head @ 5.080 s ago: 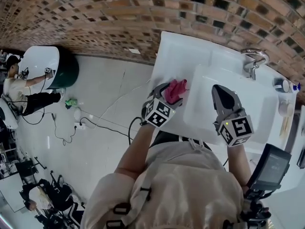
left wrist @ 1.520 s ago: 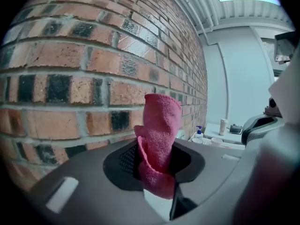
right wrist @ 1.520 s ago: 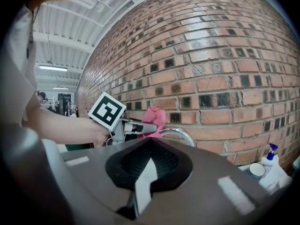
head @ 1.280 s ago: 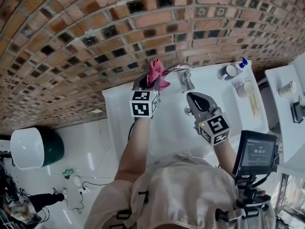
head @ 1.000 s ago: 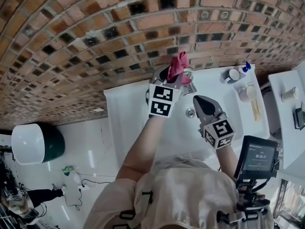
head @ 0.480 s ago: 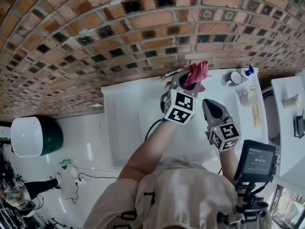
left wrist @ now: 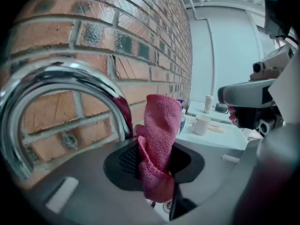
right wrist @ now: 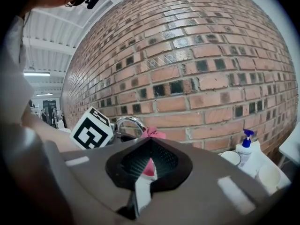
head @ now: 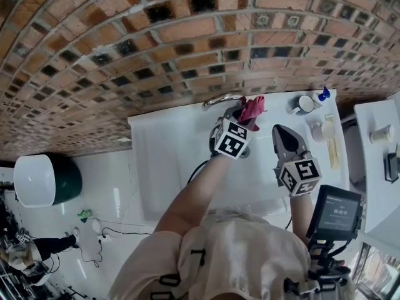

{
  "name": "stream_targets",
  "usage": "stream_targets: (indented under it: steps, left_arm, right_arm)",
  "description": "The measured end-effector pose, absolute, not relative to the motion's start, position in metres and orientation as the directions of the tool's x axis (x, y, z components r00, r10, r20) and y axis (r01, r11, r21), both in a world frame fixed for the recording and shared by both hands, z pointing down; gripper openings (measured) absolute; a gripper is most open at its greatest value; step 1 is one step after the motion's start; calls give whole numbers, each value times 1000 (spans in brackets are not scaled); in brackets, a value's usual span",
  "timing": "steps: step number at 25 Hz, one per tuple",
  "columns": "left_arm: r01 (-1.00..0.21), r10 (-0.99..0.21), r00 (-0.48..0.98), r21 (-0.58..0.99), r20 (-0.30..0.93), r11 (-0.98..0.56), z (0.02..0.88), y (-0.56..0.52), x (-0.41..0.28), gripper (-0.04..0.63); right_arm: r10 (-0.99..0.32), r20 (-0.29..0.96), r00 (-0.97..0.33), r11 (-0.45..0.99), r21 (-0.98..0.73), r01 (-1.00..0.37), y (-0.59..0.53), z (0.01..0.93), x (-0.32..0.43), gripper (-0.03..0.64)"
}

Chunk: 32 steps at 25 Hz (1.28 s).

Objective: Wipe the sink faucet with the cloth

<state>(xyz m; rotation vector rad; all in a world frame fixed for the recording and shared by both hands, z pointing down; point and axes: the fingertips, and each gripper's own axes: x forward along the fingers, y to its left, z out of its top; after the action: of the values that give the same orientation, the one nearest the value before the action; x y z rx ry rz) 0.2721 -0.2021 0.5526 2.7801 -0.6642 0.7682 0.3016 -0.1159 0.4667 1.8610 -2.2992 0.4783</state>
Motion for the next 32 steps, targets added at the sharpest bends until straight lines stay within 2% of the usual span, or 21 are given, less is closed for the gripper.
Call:
stream_targets:
  steps: [7, 9, 12, 14, 17, 21, 27, 32]
  left_arm:
    - [-492, -459, 829, 27, 319, -870, 464, -204, 273, 112]
    - [-476, -448, 828, 0, 337, -879, 468, -207, 279, 112]
    - [-453, -420, 799, -28, 430, -891, 505, -205, 284, 110]
    - [-500, -414, 771, 56, 484, -864, 533, -208, 274, 110]
    - [-576, -391, 762, 263, 516, -774, 559, -214, 256, 110]
    - [-552, -373, 763, 232, 528, -801, 552, -206, 261, 110]
    - [-481, -395, 839, 169, 375, -860, 480, -179, 256, 112]
    - [-523, -499, 841, 78, 209, -849, 405, -161, 186, 112]
  right_arm:
    - [-914, 322, -246, 205, -155, -966, -131, 473, 298, -11]
    - [-913, 322, -252, 212, -152, -965, -134, 474, 297, -11]
    - [-914, 322, -246, 207, -148, -967, -135, 473, 299, -11]
    - [-918, 317, -237, 199, -148, -969, -134, 469, 302, -11]
    - [-925, 306, -224, 183, -159, -970, -131, 461, 306, -11]
    - [-930, 296, -216, 170, -173, -970, -128, 456, 311, -11]
    - [-929, 286, -236, 193, -170, -966, -131, 451, 297, -11]
    - [-922, 269, -278, 243, -157, -957, -130, 435, 260, -11]
